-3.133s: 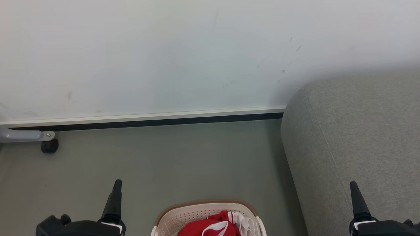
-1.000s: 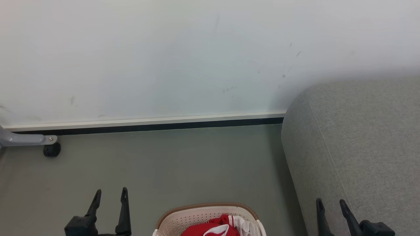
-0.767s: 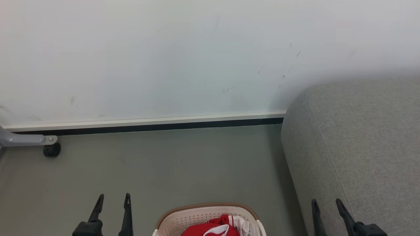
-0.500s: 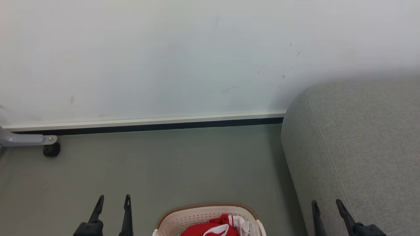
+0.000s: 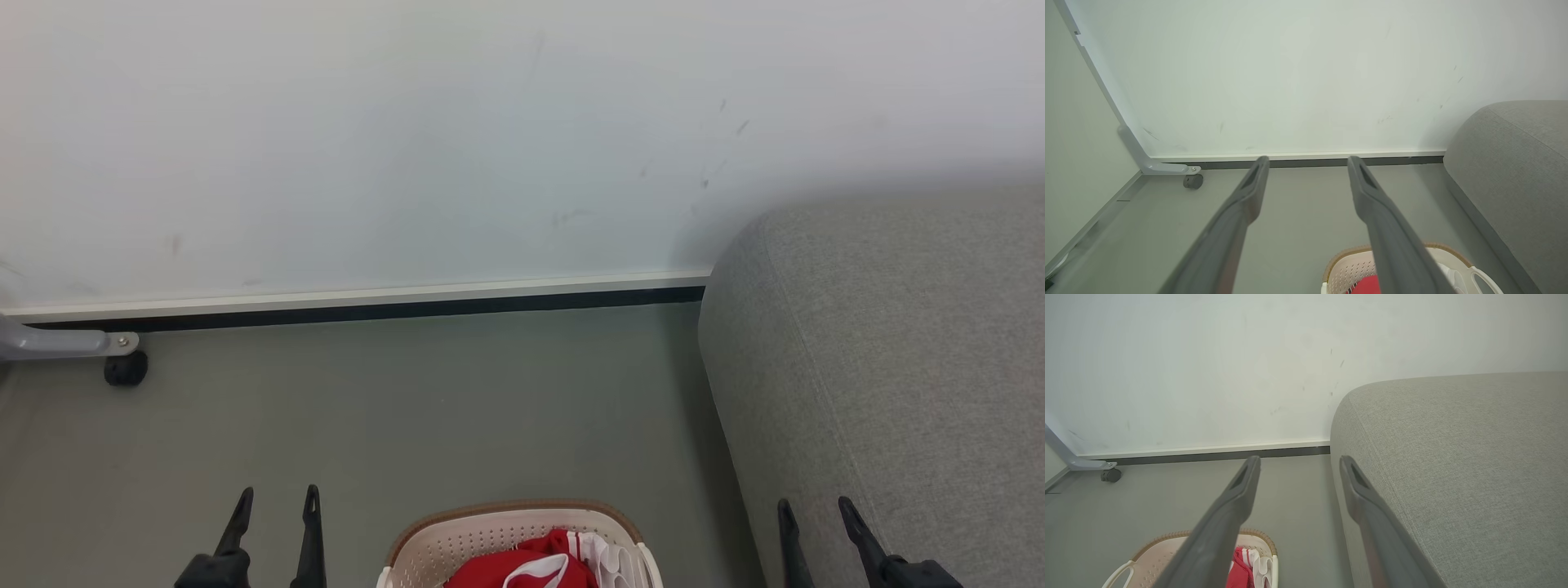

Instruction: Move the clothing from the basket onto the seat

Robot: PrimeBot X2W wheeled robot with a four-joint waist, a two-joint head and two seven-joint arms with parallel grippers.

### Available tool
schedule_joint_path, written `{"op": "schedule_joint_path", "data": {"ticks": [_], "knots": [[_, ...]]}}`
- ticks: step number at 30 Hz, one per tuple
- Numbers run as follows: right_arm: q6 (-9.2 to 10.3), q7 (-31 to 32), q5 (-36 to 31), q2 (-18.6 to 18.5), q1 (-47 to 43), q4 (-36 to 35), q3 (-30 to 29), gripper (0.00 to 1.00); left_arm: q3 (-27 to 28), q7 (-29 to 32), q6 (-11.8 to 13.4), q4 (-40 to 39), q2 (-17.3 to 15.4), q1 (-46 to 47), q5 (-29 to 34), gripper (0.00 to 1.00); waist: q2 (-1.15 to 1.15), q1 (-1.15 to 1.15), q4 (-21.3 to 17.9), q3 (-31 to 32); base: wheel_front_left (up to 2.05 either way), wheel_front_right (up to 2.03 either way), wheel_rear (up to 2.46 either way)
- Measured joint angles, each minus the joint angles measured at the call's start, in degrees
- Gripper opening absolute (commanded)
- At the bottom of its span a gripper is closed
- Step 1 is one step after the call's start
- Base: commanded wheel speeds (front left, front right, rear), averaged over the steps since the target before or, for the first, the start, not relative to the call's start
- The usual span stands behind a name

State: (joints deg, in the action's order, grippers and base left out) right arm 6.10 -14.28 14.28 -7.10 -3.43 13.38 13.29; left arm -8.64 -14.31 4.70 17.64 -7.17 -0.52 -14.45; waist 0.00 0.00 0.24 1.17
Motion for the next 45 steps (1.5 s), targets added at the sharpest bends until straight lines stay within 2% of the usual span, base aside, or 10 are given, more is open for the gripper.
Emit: {"op": "schedule_joint_path", "data": {"ticks": [8, 19, 31, 45], "knots": [[0.00, 0.0, -0.2, 0.0, -0.1, -1.8, -0.5, 1.00, 0.1, 0.0, -0.7, -1.6, -0.1, 0.0, 0.2, 1.00, 0.00, 0.00, -0.2, -2.3, 0.00, 0.00, 0.00], [0.01, 0.0, -1.8, 0.0, 4.1, -6.0, -1.7, 1.00, -2.8, 0.0, -3.3, -0.5, -0.5, 4.4, 1.9, 1.00, 0.00, 0.02, -1.6, -10.3, 0.00, 0.00, 0.00], [0.21, -0.4, -3.8, -0.1, 9.4, -11.5, -2.9, 1.00, -8.8, 0.6, -6.3, 7.7, 0.5, 12.3, 5.6, 1.00, 0.00, 0.02, -5.1, -19.4, 0.00, 0.00, 0.00], [0.27, -0.4, -4.6, 0.0, 17.4, -18.5, -3.1, 1.00, -11.4, 4.1, -7.3, 18.7, 0.0, 20.1, 9.1, 1.00, 0.00, 0.01, -10.4, -30.3, 0.00, 0.00, 0.00]]}}
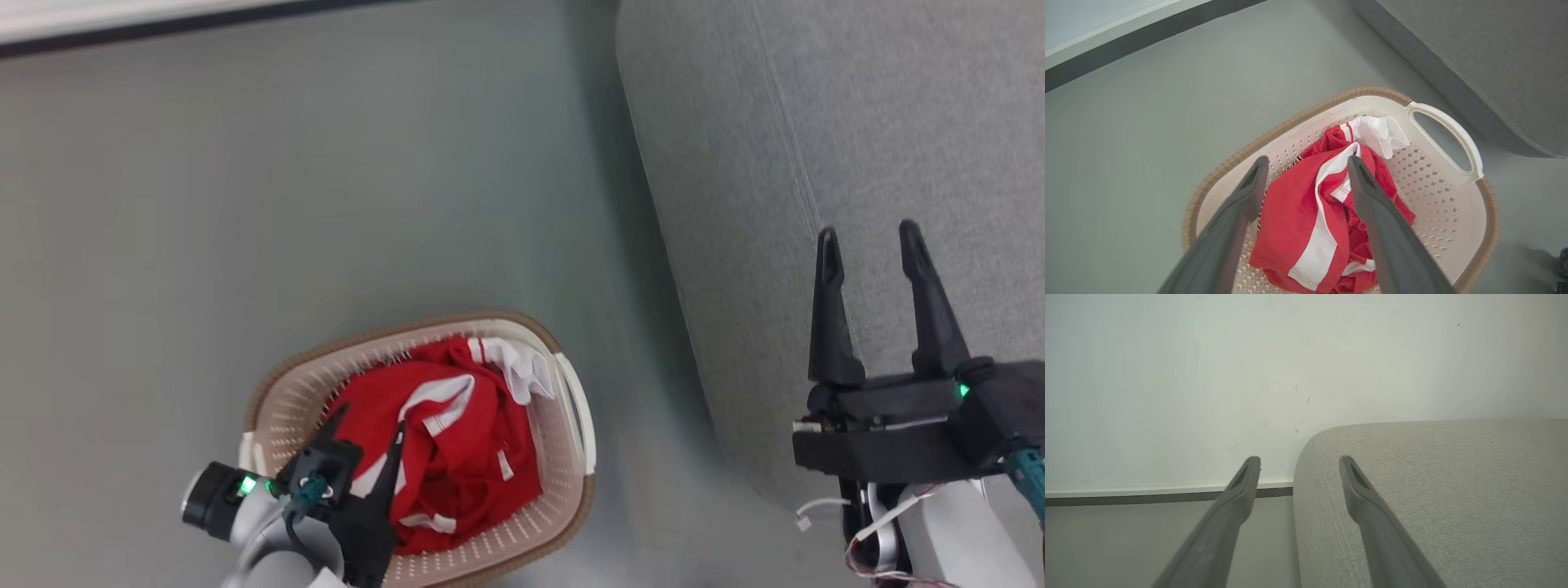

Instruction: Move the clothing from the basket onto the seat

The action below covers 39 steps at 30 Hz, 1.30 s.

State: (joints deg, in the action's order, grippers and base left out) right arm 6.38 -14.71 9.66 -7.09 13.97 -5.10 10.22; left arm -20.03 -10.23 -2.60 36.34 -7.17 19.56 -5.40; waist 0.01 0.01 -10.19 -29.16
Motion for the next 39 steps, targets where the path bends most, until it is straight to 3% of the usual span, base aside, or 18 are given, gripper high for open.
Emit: {"op": "schedule_joint_path", "data": {"ticks": [14, 31, 33, 34, 35, 36, 37, 38, 39], "knots": [[-0.01, 0.0, -1.2, 0.9, 6.4, -4.5, 0.5, 1.00, -0.4, 2.6, -1.5, 5.5, -3.1, 8.7, 2.1, 1.00, 0.01, 0.00, -4.3, -11.5, 0.00, 0.00, 0.00], [-0.01, 0.0, -1.2, 2.4, 14.8, -6.9, 0.7, 1.00, -1.2, 5.1, -2.5, 8.0, -6.1, 20.1, 3.9, 1.00, 0.01, 0.00, -7.0, -24.6, 0.00, 0.00, 0.00], [-0.01, 0.0, -1.2, 2.6, 15.4, -6.5, 0.8, 1.00, -1.4, 5.1, -2.6, 8.7, -6.3, 20.8, 4.5, 0.82, 0.00, 0.00, -7.3, -26.0, 0.00, 0.00, 0.00], [-0.01, 0.0, -1.2, 2.6, 15.7, -6.2, 0.9, 1.00, -1.5, 5.1, -2.7, 9.2, -6.3, 21.1, 4.8, 0.48, 0.00, 0.00, -7.4, -26.6, 0.00, 0.00, 0.00], [-0.01, 0.0, -1.2, 2.7, 16.0, -5.9, 0.9, 1.00, -1.5, 5.1, -2.9, 9.5, -6.4, 21.3, 5.1, 0.33, 0.00, 0.00, -7.6, -27.2, 0.00, 0.00, 0.00], [-0.01, 0.0, -1.2, 2.7, 16.1, -5.6, 0.9, 1.00, -1.7, 5.1, -2.9, 9.7, -6.4, 21.5, 5.1, 0.22, 0.00, 0.00, -7.8, -27.7, 0.00, 0.00, 0.00], [-0.01, 0.0, -1.2, 2.7, 16.2, -5.1, 0.9, 1.00, -1.8, 5.0, -2.9, 10.0, -6.3, 21.6, 5.1, 0.23, 0.00, 0.00, -8.0, -28.1, 0.00, 0.00, 0.00], [-0.01, 0.0, -1.2, 2.8, 16.2, -4.7, 0.9, 1.00, -1.9, 4.6, -2.9, 10.3, -6.3, 21.7, 5.1, 0.17, 0.00, 0.00, -8.1, -28.4, 0.00, 0.00, 0.00], [-0.01, 0.0, -1.2, 2.9, 16.2, -4.3, 0.9, 1.00, -2.0, 4.5, -2.9, 10.6, -6.2, 21.7, 5.1, 0.00, 0.00, 0.00, -8.3, -28.6, 0.00, 0.00, 0.00]]}}
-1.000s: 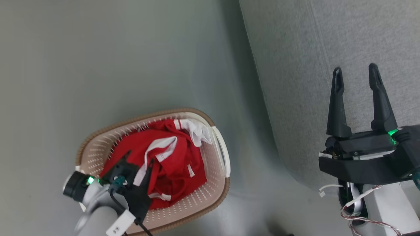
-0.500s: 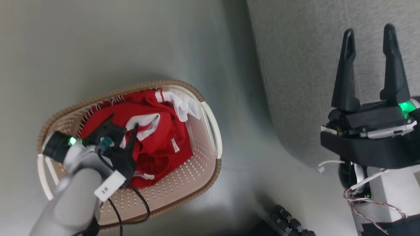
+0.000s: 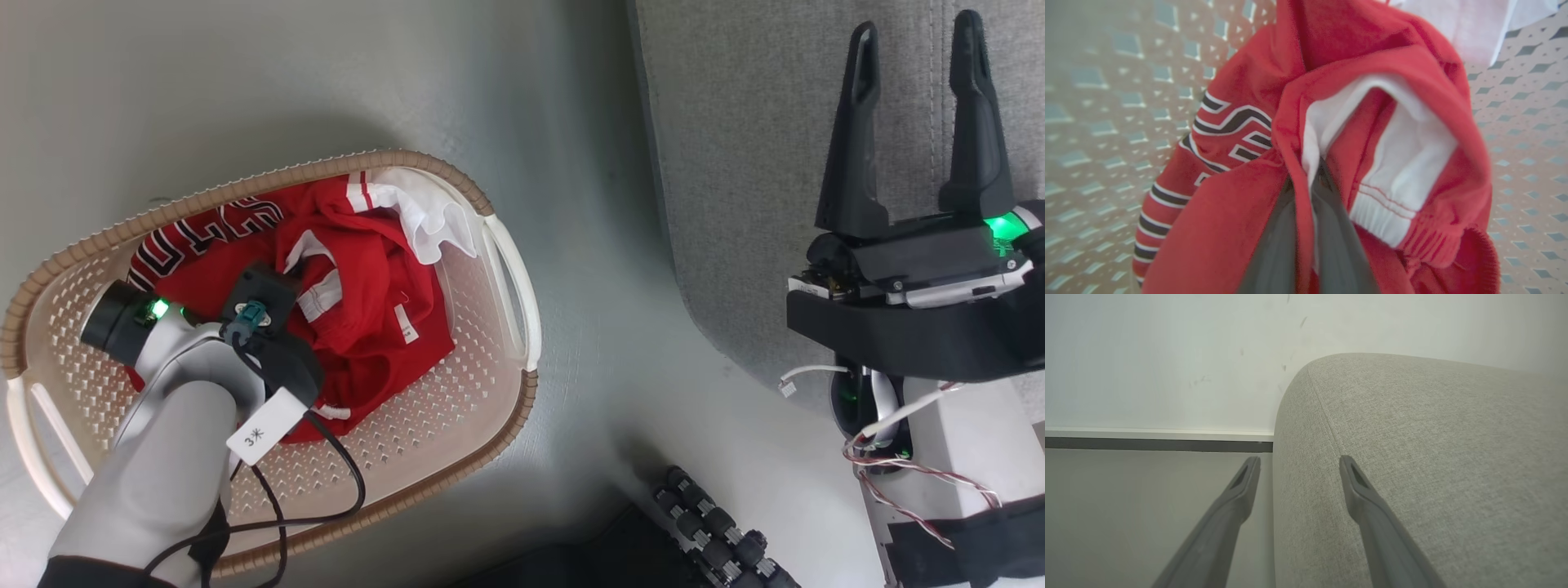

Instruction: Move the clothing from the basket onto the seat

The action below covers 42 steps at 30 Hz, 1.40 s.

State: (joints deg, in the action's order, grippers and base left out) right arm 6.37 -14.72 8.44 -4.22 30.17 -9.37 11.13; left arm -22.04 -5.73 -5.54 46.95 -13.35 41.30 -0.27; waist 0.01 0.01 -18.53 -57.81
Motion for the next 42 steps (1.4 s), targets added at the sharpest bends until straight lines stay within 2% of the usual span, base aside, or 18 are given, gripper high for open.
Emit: {"op": "schedule_joint_path", "data": {"ticks": [6, 17, 26, 33, 42], "knots": [[0.00, 0.0, 0.0, 0.4, 1.5, 2.4, 0.0, 1.00, -0.1, -3.1, 0.0, 1.2, 0.4, 0.6, 0.0, 0.00, 0.00, -0.01, 0.0, 0.9, 0.00, 0.00, 0.00], [-0.51, 0.0, 0.0, 0.4, 1.6, 8.9, 0.4, 1.00, 0.9, -8.1, -0.5, -0.3, 3.4, 0.0, -3.4, 0.00, -0.01, -0.01, 1.8, 5.9, 0.00, 0.00, 0.00], [-2.19, 0.0, 0.0, 0.5, 1.0, 14.9, 1.9, 1.00, 0.8, -8.6, -1.1, -5.7, 5.2, -0.7, -5.8, 0.00, -0.02, -0.02, 4.5, 12.1, 0.00, 0.00, 0.00], [-3.41, 0.0, 0.0, 0.2, 0.9, 19.6, 1.7, 1.00, 0.3, -8.6, -1.5, -12.8, 7.5, -0.6, -7.7, 0.00, -0.02, -0.02, 7.1, 17.4, 0.00, 0.00, 0.00], [-6.41, 0.0, -0.7, -1.5, 1.3, 25.6, 2.8, 1.00, -2.0, -8.6, -1.9, -18.8, 8.5, 4.2, -10.2, 0.00, -0.02, -0.02, 10.3, 24.5, 0.00, 0.00, 0.00]]}}
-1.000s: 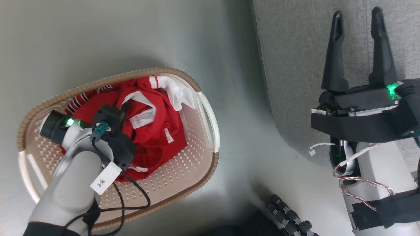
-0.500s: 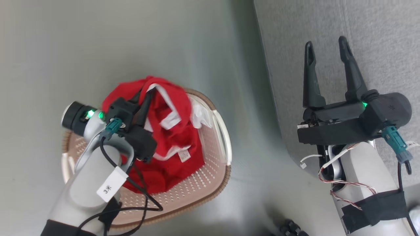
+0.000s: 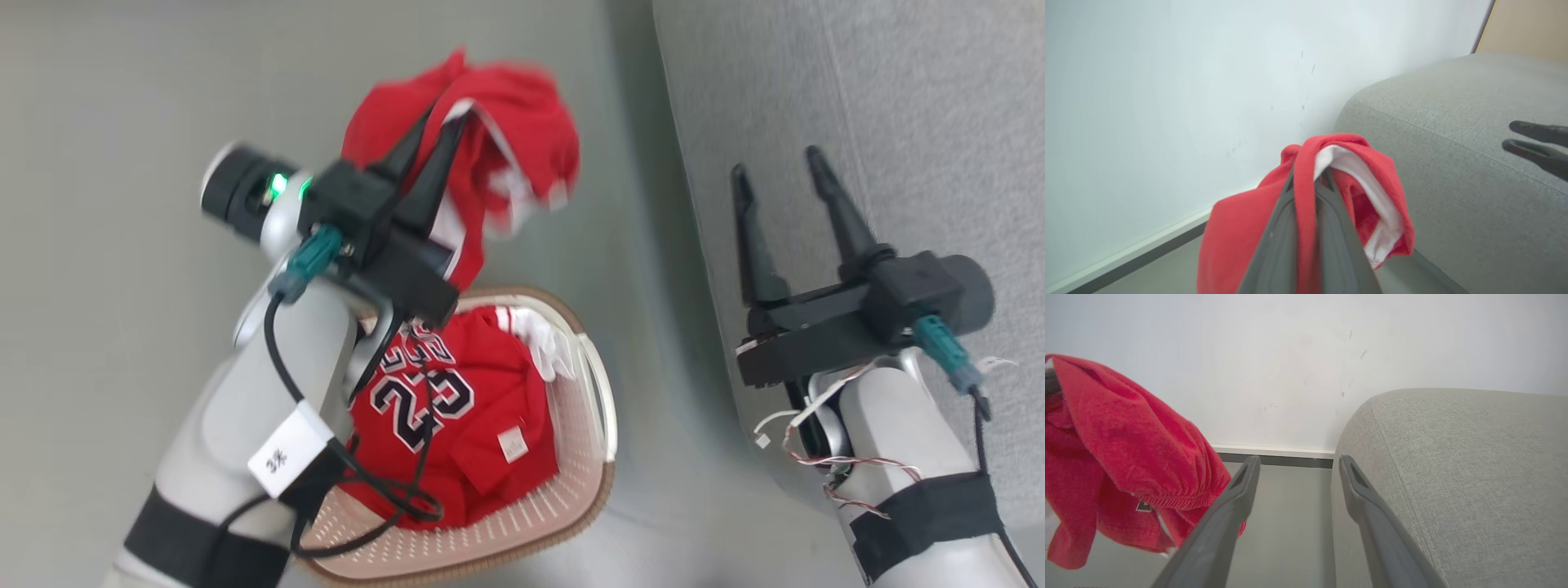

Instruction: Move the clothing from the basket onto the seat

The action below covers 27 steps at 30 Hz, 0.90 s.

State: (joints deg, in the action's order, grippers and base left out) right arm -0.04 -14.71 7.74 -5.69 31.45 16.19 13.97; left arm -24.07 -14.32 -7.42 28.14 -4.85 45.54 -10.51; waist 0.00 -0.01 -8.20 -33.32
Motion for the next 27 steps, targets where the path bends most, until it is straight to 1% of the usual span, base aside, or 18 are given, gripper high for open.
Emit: {"op": "schedule_joint_path", "data": {"ticks": [6, 10, 14, 17, 21, 23, 27], "knots": [[-2.54, 0.0, -1.0, -0.1, 1.5, 3.8, 2.6, 1.00, -1.6, -0.2, -0.1, -0.7, 0.3, 5.4, -2.6, 0.00, 0.00, 0.00, 1.3, 5.0, 0.00, 0.00, 0.00], [-3.88, 0.0, -1.3, 0.0, 3.0, 6.4, 4.7, 1.00, -1.9, -0.2, -0.1, 1.5, -0.4, 7.4, -4.2, 0.00, 0.00, 0.00, 1.6, 8.4, 0.00, 0.00, 0.00], [-4.72, 0.0, -1.6, 0.5, 3.5, 8.8, 7.1, 1.00, -2.7, -0.2, -0.1, 4.5, -1.3, 8.0, -5.9, 0.00, -0.01, 0.00, 1.4, 11.7, 0.00, 0.00, 0.00], [-5.44, 0.0, -1.6, 0.8, 3.5, 10.4, 8.7, 1.00, -3.9, -0.2, -0.1, 6.6, -1.4, 8.0, -7.0, 0.00, 0.00, 0.00, 1.0, 14.1, 0.00, 0.00, 0.00], [-5.80, 0.0, -1.6, 0.9, 2.7, 11.8, 9.8, 1.00, -6.8, -0.2, -0.1, 9.4, -0.6, 8.0, -7.8, 0.00, 0.00, 0.00, 0.7, 17.4, 0.00, 0.00, 0.00], [-6.31, 0.0, -1.6, 0.9, 1.4, 13.0, 11.2, 1.00, -8.5, -0.2, -0.1, 11.0, 0.1, 8.0, -8.4, 0.00, 0.00, 0.00, 0.6, 19.8, 0.00, 0.00, 0.00], [-6.54, 0.0, -1.6, 1.0, 0.8, 14.7, 12.9, 1.00, -10.3, -0.2, -0.1, 13.0, 0.5, 8.0, -10.4, 0.00, 0.00, 0.00, 1.0, 23.1, 0.00, 0.00, 0.00]]}}
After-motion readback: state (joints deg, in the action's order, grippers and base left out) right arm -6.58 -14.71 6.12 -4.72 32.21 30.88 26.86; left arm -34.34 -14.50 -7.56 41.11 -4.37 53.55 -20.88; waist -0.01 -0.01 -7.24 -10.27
